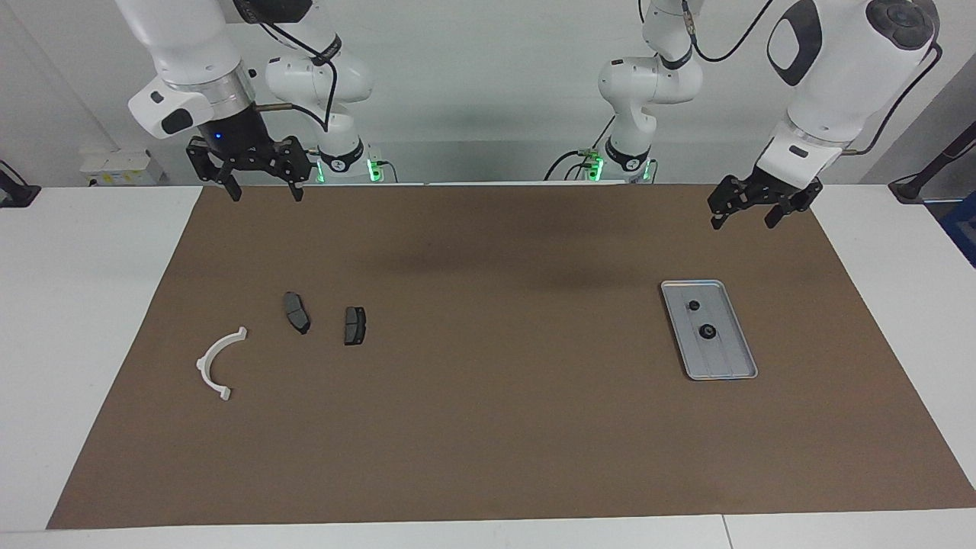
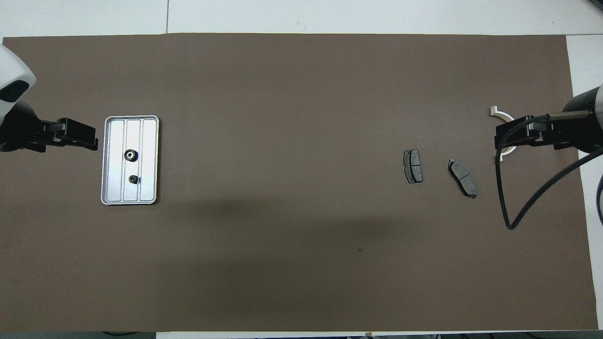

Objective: Place bearing gear from tray to pile
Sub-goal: 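Reach the left gripper toward the small dark gear on the tray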

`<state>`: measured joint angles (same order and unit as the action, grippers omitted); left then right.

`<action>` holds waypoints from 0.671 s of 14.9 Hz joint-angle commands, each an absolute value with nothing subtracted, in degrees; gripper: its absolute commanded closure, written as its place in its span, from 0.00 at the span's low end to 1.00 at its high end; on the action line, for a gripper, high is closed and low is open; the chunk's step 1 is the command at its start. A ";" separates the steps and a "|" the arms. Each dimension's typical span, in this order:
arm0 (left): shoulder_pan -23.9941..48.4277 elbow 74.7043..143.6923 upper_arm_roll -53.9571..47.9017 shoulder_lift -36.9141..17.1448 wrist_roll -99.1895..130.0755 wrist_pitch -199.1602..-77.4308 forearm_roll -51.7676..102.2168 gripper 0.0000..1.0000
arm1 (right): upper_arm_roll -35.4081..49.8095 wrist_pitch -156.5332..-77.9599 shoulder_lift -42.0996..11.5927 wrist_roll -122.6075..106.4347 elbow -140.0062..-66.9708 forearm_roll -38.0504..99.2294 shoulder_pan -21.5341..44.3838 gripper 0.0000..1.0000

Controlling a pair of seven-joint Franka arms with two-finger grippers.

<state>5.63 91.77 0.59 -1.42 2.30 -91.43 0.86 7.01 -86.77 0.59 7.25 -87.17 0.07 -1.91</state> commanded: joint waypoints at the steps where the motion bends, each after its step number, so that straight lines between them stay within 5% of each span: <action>1: 5.80 91.14 0.79 -1.14 1.58 -90.70 1.23 0.00 | 7.12 -88.15 1.41 6.15 -88.59 1.67 -2.64 0.00; 5: 4.75 94.99 1.14 0.78 2.28 -90.62 1.32 0.00 | 7.12 -88.15 1.41 6.15 -88.59 1.67 -2.64 0.00; 10: -1.57 116.70 1.23 7.74 -6.41 -112.38 1.14 0.00 | 7.12 -88.15 1.41 6.15 -88.51 1.67 -2.64 0.00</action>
